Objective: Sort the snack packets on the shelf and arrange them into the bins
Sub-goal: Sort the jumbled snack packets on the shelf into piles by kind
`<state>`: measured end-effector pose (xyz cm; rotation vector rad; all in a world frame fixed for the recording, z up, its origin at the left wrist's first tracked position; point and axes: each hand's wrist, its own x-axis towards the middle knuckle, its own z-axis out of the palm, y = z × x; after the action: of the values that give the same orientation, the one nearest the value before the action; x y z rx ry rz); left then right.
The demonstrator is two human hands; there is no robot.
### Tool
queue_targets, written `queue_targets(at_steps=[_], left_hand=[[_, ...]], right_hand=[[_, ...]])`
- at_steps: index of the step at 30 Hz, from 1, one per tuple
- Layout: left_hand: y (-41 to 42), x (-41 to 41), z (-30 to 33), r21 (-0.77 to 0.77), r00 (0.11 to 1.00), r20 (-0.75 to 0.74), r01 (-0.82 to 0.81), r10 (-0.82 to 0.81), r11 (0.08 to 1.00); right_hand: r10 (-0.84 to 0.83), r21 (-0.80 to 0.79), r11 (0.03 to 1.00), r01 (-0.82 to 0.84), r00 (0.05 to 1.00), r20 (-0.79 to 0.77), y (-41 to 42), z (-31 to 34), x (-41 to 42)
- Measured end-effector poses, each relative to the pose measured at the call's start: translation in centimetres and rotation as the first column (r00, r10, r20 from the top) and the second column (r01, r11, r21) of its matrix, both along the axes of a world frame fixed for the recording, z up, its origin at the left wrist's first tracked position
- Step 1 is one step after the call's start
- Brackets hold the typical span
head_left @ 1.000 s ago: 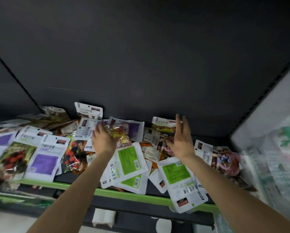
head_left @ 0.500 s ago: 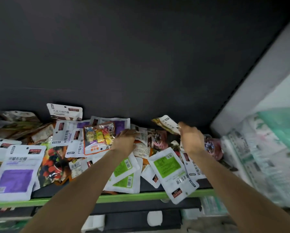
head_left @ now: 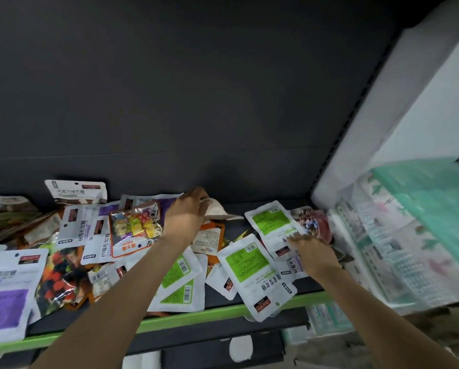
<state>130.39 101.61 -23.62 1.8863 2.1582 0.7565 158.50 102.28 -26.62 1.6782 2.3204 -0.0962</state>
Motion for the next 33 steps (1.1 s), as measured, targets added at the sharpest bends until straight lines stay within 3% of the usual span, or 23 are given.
queue_targets(at_steps=[5, 7, 10, 13, 15, 17, 19, 20, 23, 26, 28, 33], left_hand=[[1.1, 3.0, 1.3, 0.025, 0.976, 0.102, -0.195, 0.192, 0.980], [1.5, 5.0, 1.4, 0.021, 0.969, 0.168, -0.186, 0.180, 0.982], [1.4, 8.7, 0.2, -0.032, 0.979, 0.201, 0.016, -0.009, 0.999], [0.3, 11.6, -2.2, -0.073, 0.951, 0.224, 0.232, -0.211, 0.970], [-0.3, 12.5, -3.8, -0.136, 0.906, 0.212, 0.398, -0.366, 0.907], [-0.5, 12.3, -4.9, -0.260, 0.842, 0.264, 0.533, -0.471, 0.805], [-0.5, 11.2, -5.4, -0.334, 0.792, 0.341, 0.606, -0.506, 0.722], [-0.5, 10.4, -5.6, -0.341, 0.800, 0.334, 0.596, -0.499, 0.727], [-0.9, 7.4, -5.3, -0.333, 0.911, 0.189, 0.412, -0.368, 0.848], [-1.9, 4.6, -5.4, -0.450, 0.949, -0.010, 0.278, -0.316, 0.849], [-2.6, 3.8, -5.9, -0.525, 0.931, -0.071, 0.270, -0.358, 0.807], [-2.4, 4.9, -6.6, -0.534, 0.947, -0.004, 0.269, -0.321, 0.801]], right_hand=[[-0.091, -0.039, 0.995, 0.087, 0.991, -0.099, 0.5, 0.4, -0.2], [-0.129, -0.060, 0.991, 0.122, 0.985, -0.115, 0.3, 0.1, 0.3], [-0.196, -0.134, 0.977, 0.167, 0.952, -0.237, 0.2, -0.2, 1.1], [-0.335, -0.171, 0.942, 0.288, 0.823, -0.459, 0.3, 0.6, 1.7], [-0.354, -0.137, 0.927, 0.348, 0.699, -0.621, 0.3, 1.6, 1.6], [-0.267, -0.072, 0.949, 0.308, 0.662, -0.700, 0.5, 2.6, 0.6], [-0.092, 0.014, 0.991, 0.135, 0.742, -0.664, 1.2, 2.7, -0.9], [-0.015, 0.023, 0.999, 0.037, 0.790, -0.613, 1.6, 2.2, -1.7], [0.085, -0.118, 0.983, -0.138, 0.924, -0.374, 2.2, 0.2, -3.1], [0.103, -0.219, 0.968, -0.125, 0.989, -0.109, 2.0, -1.6, -2.3], [0.088, -0.161, 0.983, -0.088, 0.996, -0.011, 1.8, -2.1, -1.2], [-0.061, -0.070, 0.995, 0.065, 0.997, 0.050, 1.8, -1.9, 1.3]])
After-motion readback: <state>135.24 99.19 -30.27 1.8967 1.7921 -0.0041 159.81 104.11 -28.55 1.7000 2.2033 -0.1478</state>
